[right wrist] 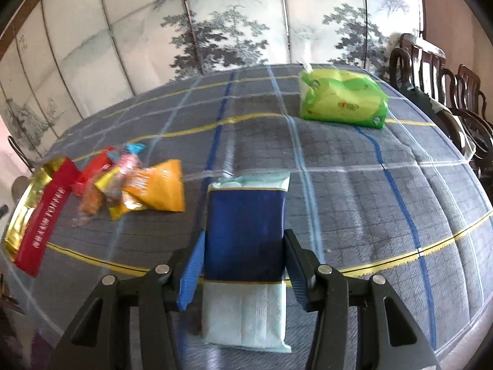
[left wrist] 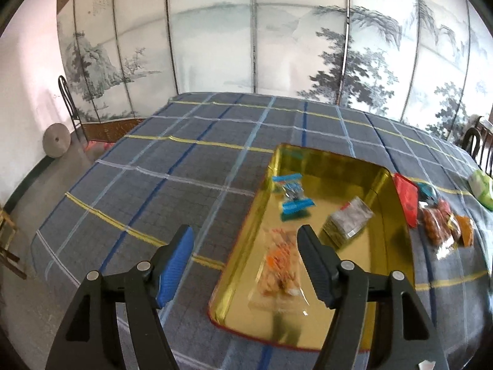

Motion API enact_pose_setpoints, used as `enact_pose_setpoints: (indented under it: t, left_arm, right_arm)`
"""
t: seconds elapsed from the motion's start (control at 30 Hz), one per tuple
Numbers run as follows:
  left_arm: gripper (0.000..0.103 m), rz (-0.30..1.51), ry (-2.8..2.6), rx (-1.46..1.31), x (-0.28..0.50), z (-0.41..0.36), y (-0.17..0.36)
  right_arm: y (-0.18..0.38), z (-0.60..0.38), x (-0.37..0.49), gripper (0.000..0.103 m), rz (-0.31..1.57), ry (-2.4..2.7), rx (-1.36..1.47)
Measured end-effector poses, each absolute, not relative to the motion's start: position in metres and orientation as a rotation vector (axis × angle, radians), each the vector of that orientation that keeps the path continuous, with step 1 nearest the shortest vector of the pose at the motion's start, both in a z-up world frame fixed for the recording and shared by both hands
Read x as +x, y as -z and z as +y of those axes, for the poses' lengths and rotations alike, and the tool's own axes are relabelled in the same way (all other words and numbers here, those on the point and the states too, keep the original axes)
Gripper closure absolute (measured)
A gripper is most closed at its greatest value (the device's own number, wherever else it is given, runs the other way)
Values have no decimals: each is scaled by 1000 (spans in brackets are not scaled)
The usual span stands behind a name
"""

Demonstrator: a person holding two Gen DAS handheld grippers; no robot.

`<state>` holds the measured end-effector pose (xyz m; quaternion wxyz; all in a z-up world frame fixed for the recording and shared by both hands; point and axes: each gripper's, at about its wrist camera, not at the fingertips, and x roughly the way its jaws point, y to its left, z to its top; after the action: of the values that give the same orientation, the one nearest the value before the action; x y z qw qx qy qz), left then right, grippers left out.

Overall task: Organize snacks
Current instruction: 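Carry the navy-and-white packet into the gold tin and open the right tool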

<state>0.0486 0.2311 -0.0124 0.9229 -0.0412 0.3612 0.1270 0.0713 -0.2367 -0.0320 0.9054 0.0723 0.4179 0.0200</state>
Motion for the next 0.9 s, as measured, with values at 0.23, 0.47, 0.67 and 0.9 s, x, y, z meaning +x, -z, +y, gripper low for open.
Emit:
enact_pose_setpoints:
  t: [0.23, 0.47, 0.67, 0.9]
  left_arm:
    - [37, 730, -197, -61, 25, 210, 7]
    - [36, 713, -166, -74, 13, 206, -1]
    - [36, 734, -155, -111, 12, 210, 1]
    - [36, 759, -127, -144, 15, 209, 3]
  right_arm:
    - [-4, -191, 67, 57, 811, -155, 126]
    - [-18, -147, 82, 84, 798, -229, 81]
    - [-5, -131, 90, 57, 823, -188, 2]
    - [22, -77, 110, 26, 872, -390, -397]
